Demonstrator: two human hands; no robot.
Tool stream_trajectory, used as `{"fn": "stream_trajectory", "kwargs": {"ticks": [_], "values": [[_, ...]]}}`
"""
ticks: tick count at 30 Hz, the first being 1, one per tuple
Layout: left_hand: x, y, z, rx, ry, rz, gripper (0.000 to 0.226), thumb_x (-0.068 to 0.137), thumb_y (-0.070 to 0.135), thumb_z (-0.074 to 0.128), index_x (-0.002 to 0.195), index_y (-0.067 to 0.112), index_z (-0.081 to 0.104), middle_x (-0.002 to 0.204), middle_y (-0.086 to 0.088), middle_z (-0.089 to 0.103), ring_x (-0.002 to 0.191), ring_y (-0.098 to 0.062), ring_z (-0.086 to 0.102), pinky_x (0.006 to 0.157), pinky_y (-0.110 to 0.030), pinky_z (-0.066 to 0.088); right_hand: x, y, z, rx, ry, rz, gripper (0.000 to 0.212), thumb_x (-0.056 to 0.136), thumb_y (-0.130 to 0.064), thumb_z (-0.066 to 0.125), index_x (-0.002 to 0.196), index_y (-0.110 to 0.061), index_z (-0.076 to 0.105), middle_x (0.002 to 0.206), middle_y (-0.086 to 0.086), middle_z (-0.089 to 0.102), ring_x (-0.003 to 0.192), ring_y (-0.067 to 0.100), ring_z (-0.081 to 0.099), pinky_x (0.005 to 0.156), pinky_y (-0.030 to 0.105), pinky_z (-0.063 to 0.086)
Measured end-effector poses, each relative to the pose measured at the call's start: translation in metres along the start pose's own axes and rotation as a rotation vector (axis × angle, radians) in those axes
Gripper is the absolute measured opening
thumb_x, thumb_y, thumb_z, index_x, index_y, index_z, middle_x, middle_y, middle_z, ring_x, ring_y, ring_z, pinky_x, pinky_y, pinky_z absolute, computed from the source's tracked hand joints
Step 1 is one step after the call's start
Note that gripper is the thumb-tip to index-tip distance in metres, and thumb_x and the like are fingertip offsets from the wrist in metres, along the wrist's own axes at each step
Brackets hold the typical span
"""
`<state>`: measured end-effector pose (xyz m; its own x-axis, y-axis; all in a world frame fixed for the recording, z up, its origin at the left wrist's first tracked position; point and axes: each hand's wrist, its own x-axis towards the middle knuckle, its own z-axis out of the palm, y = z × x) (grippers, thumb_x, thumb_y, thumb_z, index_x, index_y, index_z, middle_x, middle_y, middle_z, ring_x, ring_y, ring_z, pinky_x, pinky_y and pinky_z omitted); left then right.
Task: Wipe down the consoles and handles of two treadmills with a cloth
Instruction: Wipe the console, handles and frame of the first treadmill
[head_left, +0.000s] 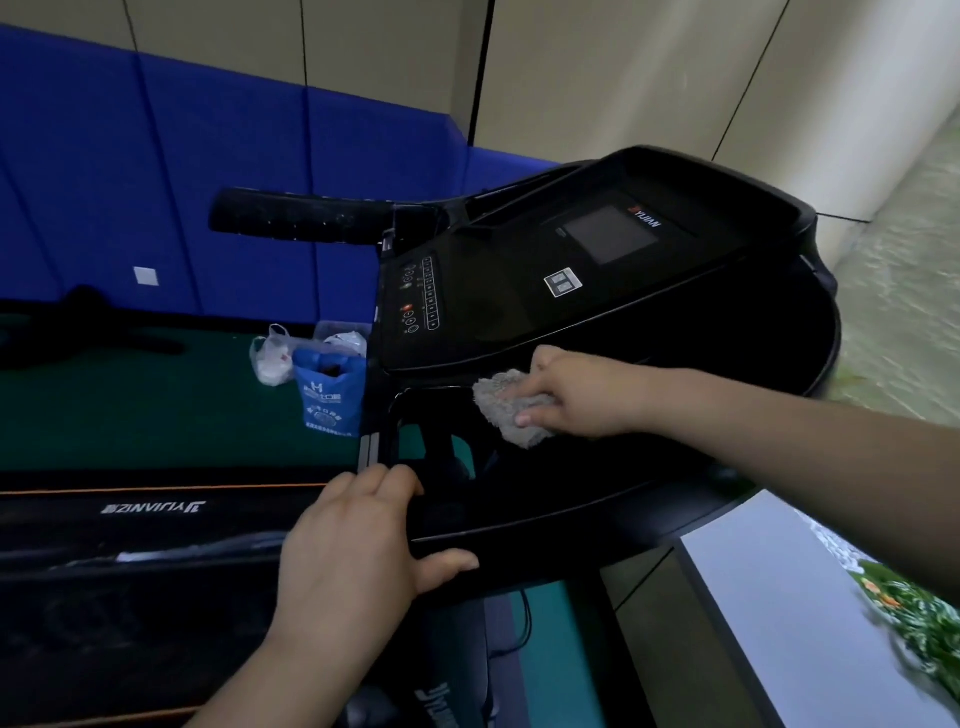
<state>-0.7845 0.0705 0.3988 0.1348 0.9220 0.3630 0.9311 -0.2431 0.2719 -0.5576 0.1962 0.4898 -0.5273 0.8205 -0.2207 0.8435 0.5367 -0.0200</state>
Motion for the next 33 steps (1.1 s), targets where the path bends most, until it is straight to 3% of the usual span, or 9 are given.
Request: {"fn": "stream_trajectory", "kwargs": {"ticks": [5,9,15,23,27,30,33], "values": [[-0.001,0.001,-0.001,0.009,0.0,-0.004,0.069,0.047,0.086,0.052,0.084,0.028,0.06,0.074,0.013,0.057,0.071,-0.013,0.056,0.054,-0.024,0.044,0.039,-0.003,-0.016,-0.247,-0.022,-0.016,0.042,0.094,-0.044,0.05,0.134,-0.032,0.052,0.117,0.009,0.041,0.114,0.028,0.044,0.1,0.038,0.04],[-0.001,0.002,0.0,-0.003,0.011,-0.01,0.068,0.047,0.084,0.052,0.083,0.027,0.06,0.074,0.011,0.058,0.071,-0.016,0.056,0.055,-0.027,0.046,0.077,-0.028,-0.014,-0.35,-0.097,-0.139,0.038,0.09,-0.037,0.06,0.127,-0.03,0.061,0.122,0.008,0.044,0.116,0.025,0.044,0.09,0.03,0.042],[-0.001,0.002,0.001,0.007,0.008,-0.02,0.067,0.047,0.084,0.05,0.083,0.027,0.059,0.075,0.011,0.057,0.072,-0.013,0.054,0.057,-0.024,0.042,0.12,-0.07,0.01,-0.544,-0.05,-0.276,0.037,0.093,-0.038,0.051,0.12,-0.016,0.063,0.124,0.011,0.047,0.114,0.03,0.043,0.078,0.035,0.035],[-0.002,0.003,0.001,0.002,0.017,-0.035,0.068,0.047,0.083,0.047,0.082,0.026,0.059,0.076,0.009,0.058,0.074,-0.016,0.055,0.059,-0.028,0.046,0.106,-0.062,-0.002,-0.666,-0.167,-0.213,0.035,0.09,-0.042,0.056,0.124,-0.038,0.059,0.121,0.006,0.045,0.112,0.027,0.046,0.081,0.035,0.039],[-0.003,0.004,0.0,0.007,0.015,-0.036,0.069,0.047,0.084,0.047,0.082,0.025,0.059,0.075,0.01,0.058,0.073,-0.016,0.055,0.059,-0.027,0.046,0.072,-0.054,-0.019,-0.611,-0.365,-0.044,0.041,0.093,-0.047,0.049,0.132,-0.034,0.053,0.124,0.007,0.05,0.107,0.026,0.055,0.085,0.032,0.045],[-0.002,0.004,0.001,0.0,0.017,-0.048,0.069,0.046,0.084,0.046,0.081,0.026,0.059,0.075,0.011,0.058,0.073,-0.015,0.056,0.059,-0.025,0.045,0.048,-0.059,-0.022,-0.371,-0.479,0.017,0.032,0.095,-0.042,0.048,0.119,-0.025,0.062,0.102,0.005,0.065,0.074,0.019,0.063,0.065,0.025,0.054],[-0.002,0.003,0.001,0.002,0.012,-0.048,0.07,0.045,0.085,0.045,0.082,0.027,0.06,0.076,0.012,0.059,0.074,-0.014,0.056,0.059,-0.024,0.046,0.035,-0.065,-0.026,-0.092,-0.559,0.019,0.031,0.096,-0.036,0.049,0.115,-0.017,0.064,0.079,0.0,0.059,0.062,0.011,0.056,0.044,0.016,0.046]]}}
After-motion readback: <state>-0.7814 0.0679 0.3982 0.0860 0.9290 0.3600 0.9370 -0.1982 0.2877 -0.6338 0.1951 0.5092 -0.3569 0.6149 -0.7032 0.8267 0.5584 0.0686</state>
